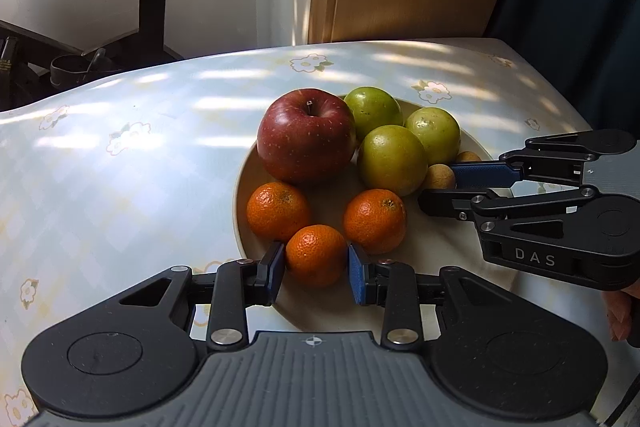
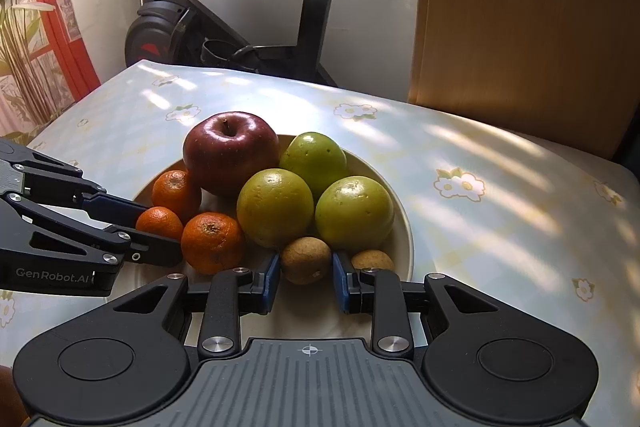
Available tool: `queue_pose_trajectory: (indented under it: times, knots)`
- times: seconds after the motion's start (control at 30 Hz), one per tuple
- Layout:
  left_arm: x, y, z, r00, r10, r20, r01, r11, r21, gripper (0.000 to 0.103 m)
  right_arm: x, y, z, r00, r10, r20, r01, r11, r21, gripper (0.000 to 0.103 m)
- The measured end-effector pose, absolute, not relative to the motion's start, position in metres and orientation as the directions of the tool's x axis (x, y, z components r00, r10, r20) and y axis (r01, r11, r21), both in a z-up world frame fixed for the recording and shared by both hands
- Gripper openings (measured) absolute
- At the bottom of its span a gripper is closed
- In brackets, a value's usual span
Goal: Organize fruits
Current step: 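Open both grippers to set the mandarin and kiwi on the plate, then move both tools toward the dull red apple beside the lemons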
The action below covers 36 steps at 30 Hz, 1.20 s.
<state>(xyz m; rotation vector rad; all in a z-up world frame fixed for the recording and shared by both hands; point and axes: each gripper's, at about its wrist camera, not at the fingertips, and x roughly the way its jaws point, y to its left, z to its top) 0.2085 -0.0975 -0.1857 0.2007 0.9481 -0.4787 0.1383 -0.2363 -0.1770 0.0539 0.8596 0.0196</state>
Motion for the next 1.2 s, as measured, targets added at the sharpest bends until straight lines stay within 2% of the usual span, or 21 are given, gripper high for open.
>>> queue_pose_trajectory:
  times: [0.17, 0.53, 0.6, 1.13, 1.2]
  knots:
    - [0.208, -0.098, -0.187, 0.486, -0.311, -0.817, 0.478, 0.877, -0.05, 0.037, 0.137, -0.238, -0.177, 0.651, 0.037, -0.758, 0.009, 0.998, 0.056, 0.026]
    - [0.2, -0.085, -0.173, 0.483, -0.339, -0.808, 0.463, 0.881, -0.093, 0.043, 0.125, -0.233, -0.159, 0.665, 0.033, -0.746, 0.012, 0.998, 0.054, 0.035]
    - [0.197, -0.081, -0.168, 0.489, -0.343, -0.802, 0.457, 0.884, -0.099, 0.047, 0.12, -0.232, -0.154, 0.675, 0.038, -0.737, 0.019, 0.997, 0.068, 0.035]
    - [0.156, -0.013, -0.121, 0.627, -0.24, -0.741, 0.338, 0.941, -0.02, 0.047, 0.063, -0.217, -0.139, 0.731, 0.048, -0.68, 0.125, 0.971, 0.202, 0.035]
    - [0.148, -0.01, -0.117, 0.649, -0.202, -0.733, 0.319, 0.948, 0.021, 0.047, 0.056, -0.211, -0.138, 0.738, 0.045, -0.674, 0.135, 0.968, 0.212, 0.035]
